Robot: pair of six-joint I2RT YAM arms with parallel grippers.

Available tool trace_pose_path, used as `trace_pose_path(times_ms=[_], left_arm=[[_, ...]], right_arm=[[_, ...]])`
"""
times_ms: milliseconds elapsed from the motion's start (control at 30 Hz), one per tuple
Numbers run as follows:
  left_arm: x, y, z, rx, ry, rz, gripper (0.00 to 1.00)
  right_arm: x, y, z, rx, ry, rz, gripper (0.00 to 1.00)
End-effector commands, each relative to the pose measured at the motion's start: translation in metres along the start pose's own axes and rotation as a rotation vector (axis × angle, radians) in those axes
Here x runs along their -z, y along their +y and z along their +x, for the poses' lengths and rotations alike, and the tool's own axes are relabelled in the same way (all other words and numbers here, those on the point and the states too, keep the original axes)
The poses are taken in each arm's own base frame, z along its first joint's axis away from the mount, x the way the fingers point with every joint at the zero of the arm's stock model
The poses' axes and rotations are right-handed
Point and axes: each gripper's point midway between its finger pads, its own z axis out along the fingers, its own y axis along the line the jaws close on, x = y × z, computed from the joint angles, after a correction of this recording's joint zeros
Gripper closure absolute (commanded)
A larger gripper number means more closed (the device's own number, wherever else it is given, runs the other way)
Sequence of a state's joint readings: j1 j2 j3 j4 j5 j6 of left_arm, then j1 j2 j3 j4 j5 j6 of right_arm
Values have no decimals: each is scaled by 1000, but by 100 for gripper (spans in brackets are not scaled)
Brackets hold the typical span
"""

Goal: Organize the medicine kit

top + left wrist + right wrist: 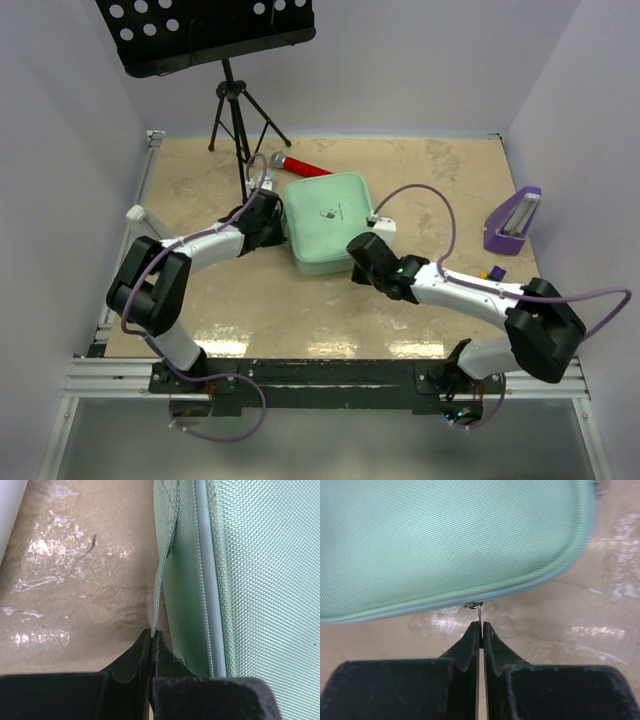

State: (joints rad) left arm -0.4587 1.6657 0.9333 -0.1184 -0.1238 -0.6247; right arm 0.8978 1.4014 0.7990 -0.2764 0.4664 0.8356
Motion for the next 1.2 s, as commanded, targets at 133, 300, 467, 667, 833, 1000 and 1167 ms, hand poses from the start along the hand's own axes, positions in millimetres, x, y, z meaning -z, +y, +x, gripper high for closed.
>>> trace_pose_path(times_ms=[133,300,467,667,833,1000,1167], left_arm=[[-10,37,5,-147,27,-103,100],[-11,31,3,-162,19,-71,100],[-5,20,-1,-130,43,-45,100],[23,13,-3,-53,71,-33,33],[67,10,-14,-5,-12,20,9],[105,9,-13,62,-72,78,5],[122,4,3,138,-67,152,0]], right_arm=[[-9,-74,-34,-243,-51,93,100],[-10,-82,-49,-337,-91,-3,100],[-8,-81,-49,-219,-69,12,100],[8,-57,-44,-157,-69,-11,100],[16,-19,-18,-70,-24,-56,100],[20,33,13,31,16,-107,100],[20,88,41,140,39,-140,100]])
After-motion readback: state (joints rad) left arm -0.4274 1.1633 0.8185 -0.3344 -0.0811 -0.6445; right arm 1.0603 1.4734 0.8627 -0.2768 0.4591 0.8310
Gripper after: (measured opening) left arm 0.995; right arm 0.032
